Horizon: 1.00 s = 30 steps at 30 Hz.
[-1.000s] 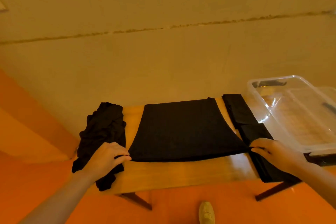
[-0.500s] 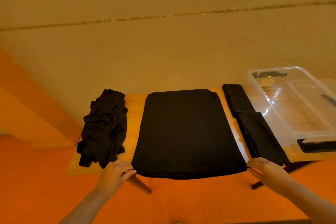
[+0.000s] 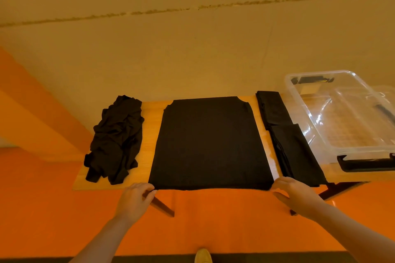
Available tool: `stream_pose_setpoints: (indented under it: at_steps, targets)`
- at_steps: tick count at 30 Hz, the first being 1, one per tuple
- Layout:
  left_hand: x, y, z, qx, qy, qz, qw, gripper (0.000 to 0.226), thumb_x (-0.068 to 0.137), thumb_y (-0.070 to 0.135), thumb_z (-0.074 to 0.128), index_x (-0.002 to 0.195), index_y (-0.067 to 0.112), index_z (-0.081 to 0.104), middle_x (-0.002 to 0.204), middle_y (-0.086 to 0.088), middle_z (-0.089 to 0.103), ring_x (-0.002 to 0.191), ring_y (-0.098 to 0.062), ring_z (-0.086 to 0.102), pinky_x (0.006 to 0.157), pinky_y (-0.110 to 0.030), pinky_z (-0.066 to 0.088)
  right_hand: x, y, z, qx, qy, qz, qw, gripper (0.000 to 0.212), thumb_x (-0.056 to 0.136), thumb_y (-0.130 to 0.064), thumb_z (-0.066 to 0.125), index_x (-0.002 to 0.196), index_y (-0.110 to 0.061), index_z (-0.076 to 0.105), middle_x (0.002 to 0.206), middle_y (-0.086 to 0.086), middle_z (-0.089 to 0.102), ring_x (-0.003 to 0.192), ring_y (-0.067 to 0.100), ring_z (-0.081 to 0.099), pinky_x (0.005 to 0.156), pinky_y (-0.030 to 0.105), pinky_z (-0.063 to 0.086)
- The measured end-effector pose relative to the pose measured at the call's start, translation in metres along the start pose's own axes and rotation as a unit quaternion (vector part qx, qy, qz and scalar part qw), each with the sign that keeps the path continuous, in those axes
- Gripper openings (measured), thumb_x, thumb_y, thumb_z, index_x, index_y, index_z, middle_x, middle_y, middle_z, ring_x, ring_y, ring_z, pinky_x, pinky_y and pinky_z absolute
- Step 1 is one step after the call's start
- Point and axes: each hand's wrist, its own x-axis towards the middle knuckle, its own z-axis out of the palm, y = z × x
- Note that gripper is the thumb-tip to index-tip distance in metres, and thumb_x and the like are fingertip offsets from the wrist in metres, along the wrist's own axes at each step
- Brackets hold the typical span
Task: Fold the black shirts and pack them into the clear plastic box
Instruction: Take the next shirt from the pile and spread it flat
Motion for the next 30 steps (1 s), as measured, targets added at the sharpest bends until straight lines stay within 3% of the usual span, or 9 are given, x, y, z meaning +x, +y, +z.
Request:
stream_pose_setpoints:
  at_steps: [6, 15, 23, 26, 30]
  targets:
    - [0.037, 0.025, -0.004, 0.005, 0.042, 0.036, 0.998, 0.011, 0.089, 0.023, 0.067, 0.098, 0.018, 0.073, 0.094, 0.007, 0.070, 0.094, -0.011, 0.064, 0.077, -0.018, 0.043, 0.033, -0.006, -0.014, 0.032, 0.022, 0.016, 0.999, 0.023, 0.095, -0.029, 0.057, 0.117, -0.025, 0.061, 0.113, -0.015, 0.054, 0.102, 0.001, 0.055, 0.094, 0.013, 0.041]
    - [0.149, 0.036, 0.000, 0.051, -0.004, 0.111, 0.993, 0.027, 0.095, 0.033, 0.057, 0.118, 0.022, 0.065, 0.119, 0.007, 0.064, 0.117, -0.008, 0.055, 0.100, -0.025, 0.040, 0.126, -0.014, -0.042, 0.032, 0.039, -0.014, 0.999, 0.020, 0.095, -0.030, 0.056, 0.114, -0.025, 0.062, 0.114, -0.012, 0.058, 0.097, 0.003, 0.058, 0.088, 0.018, 0.049]
    - [0.253, 0.027, 0.002, 0.083, -0.043, 0.109, 0.990, 0.040, 0.098, 0.035, 0.049, 0.135, 0.018, 0.054, 0.141, -0.001, 0.050, 0.133, -0.016, 0.042, 0.110, -0.030, 0.031, 0.222, -0.013, -0.067, 0.004, 0.092, -0.002, 0.996, 0.028, 0.097, -0.026, 0.053, 0.122, -0.019, 0.060, 0.127, -0.005, 0.055, 0.117, 0.011, 0.052, 0.096, 0.022, 0.044]
    - [0.282, 0.026, 0.007, 0.080, -0.058, 0.096, 0.990, 0.049, 0.099, 0.037, 0.046, 0.143, 0.016, 0.043, 0.153, -0.003, 0.034, 0.142, -0.019, 0.029, 0.116, -0.034, 0.025, 0.254, -0.013, -0.069, -0.002, 0.113, 0.045, 0.993, 0.041, 0.098, -0.028, 0.050, 0.138, -0.015, 0.049, 0.147, 0.002, 0.042, 0.136, 0.018, 0.038, 0.110, 0.032, 0.038]
    - [0.307, 0.030, 0.017, 0.096, -0.090, 0.080, 0.988, 0.059, 0.102, 0.042, 0.035, 0.153, 0.021, 0.016, 0.161, 0.001, 0.006, 0.148, -0.017, 0.003, 0.119, -0.034, 0.004, 0.291, -0.009, -0.064, 0.007, 0.076, 0.106, 0.991, 0.060, 0.101, -0.040, 0.035, 0.153, -0.014, 0.018, 0.161, 0.000, 0.008, 0.148, 0.017, 0.003, 0.120, 0.033, 0.011]
